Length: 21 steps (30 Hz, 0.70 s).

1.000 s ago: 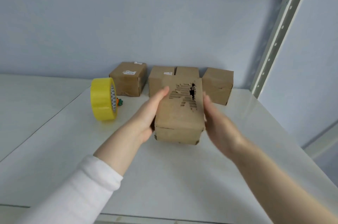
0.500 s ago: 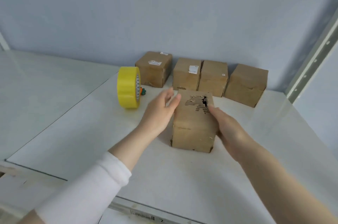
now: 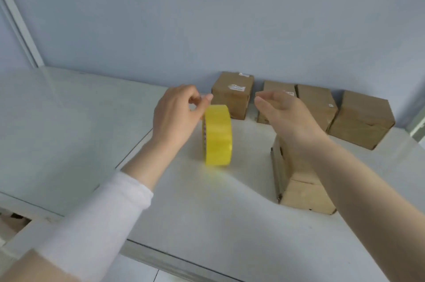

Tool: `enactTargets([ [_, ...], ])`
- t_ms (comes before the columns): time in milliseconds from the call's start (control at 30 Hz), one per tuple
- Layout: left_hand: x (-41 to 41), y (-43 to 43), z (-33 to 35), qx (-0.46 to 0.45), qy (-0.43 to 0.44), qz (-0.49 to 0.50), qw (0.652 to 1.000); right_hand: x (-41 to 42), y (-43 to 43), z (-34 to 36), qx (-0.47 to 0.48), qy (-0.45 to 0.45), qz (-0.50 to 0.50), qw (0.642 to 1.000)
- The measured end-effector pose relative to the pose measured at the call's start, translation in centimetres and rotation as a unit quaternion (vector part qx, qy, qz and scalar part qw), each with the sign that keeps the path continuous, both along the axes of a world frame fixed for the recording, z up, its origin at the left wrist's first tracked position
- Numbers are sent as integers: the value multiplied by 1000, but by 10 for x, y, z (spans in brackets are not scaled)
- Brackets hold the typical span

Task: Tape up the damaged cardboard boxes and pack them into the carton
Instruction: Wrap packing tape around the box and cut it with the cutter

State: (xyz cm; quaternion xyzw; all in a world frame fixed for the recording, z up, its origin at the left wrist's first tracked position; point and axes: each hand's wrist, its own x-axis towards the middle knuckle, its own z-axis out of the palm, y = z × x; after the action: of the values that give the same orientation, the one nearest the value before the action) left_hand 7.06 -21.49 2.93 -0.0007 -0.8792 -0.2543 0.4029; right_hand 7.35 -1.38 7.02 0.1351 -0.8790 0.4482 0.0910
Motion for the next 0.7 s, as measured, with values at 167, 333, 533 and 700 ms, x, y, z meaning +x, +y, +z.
enactTargets([
  [167,32,10,-24,265,-95,-141,949,-30,-38,-2,15,-12,3,1000],
  [333,58,15,-35,377,-260,-263,850,-29,-44,-2,73,-37,71,994],
  [533,51,22,-27,417,-241,-285,829,-12,-39,12,100,-19,181,978],
  [700,39,26,-18,402,-186,-283,851,0,-31,6,79,43,132,987],
])
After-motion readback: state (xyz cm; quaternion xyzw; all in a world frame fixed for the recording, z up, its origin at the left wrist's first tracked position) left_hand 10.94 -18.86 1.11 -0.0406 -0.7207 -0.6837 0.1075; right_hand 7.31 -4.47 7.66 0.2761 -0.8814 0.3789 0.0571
